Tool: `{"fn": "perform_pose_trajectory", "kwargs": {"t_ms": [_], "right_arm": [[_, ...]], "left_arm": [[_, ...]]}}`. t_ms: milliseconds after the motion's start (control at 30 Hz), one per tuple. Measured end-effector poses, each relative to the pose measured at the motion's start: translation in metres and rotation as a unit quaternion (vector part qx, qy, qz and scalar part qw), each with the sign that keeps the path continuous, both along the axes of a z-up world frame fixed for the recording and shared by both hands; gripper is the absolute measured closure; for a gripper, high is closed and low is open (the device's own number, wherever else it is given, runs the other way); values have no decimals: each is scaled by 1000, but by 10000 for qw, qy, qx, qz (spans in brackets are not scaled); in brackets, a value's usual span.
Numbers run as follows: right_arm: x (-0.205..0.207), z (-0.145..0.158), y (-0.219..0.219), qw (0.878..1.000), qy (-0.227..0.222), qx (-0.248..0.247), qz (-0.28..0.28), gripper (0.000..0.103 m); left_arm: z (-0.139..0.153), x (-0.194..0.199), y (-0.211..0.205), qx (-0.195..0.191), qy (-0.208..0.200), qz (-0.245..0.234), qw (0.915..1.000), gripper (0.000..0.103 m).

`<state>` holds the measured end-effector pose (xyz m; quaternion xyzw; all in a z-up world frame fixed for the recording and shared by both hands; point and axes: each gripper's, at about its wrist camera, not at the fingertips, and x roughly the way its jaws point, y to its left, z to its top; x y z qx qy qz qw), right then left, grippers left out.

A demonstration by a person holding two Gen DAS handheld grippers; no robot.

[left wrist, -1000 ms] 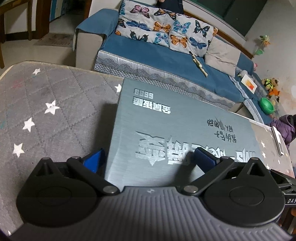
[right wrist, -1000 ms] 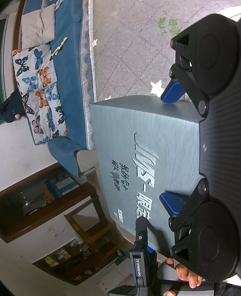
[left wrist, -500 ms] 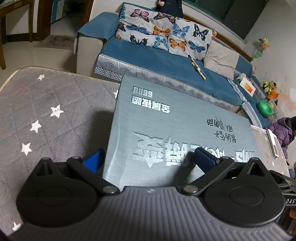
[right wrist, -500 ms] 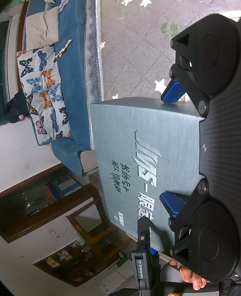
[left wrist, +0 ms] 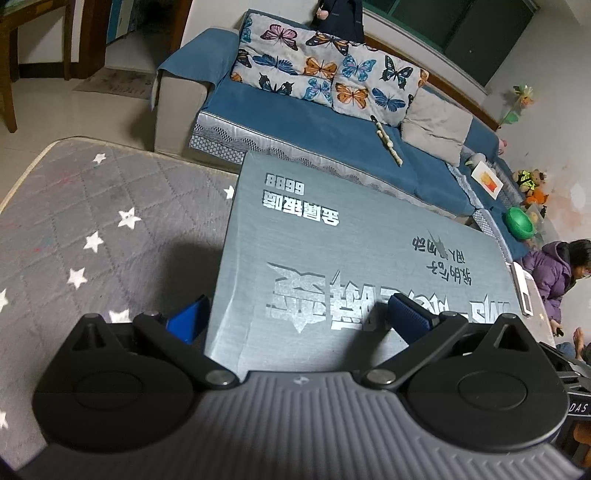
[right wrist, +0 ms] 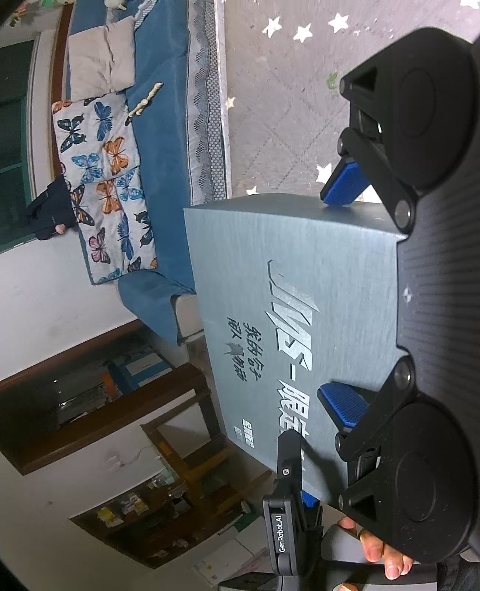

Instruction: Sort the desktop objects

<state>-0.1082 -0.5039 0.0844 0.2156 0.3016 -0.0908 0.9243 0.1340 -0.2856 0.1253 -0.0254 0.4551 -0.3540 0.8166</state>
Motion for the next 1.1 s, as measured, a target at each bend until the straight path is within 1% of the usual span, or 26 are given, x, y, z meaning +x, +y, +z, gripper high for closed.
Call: {"fn": "perform_pose_trajectory", "kwargs": {"t_ms": [333,567,700,867,1100], "right_arm": [[-41,37,33,9999,-87,-118,-15,0],[-73,47,62,9998,-134,-150,3,0],[-86,41,72,9998,-135,-131,20,0],[-102,33,84,9998,-133,-103,41,0],[-124,21,102,9999,-131,-65,70,0]], "left_arm": [[38,-51,34,-115,-119,4,9999,0],[47,-90,65,-126,-139,67,9998,0],[48,-110,83,-92,-123,100,9998,0],[41,-132,103,-50,-130,132,9998,0],[24,-151,124,-51,-3,198,9998,0]]}}
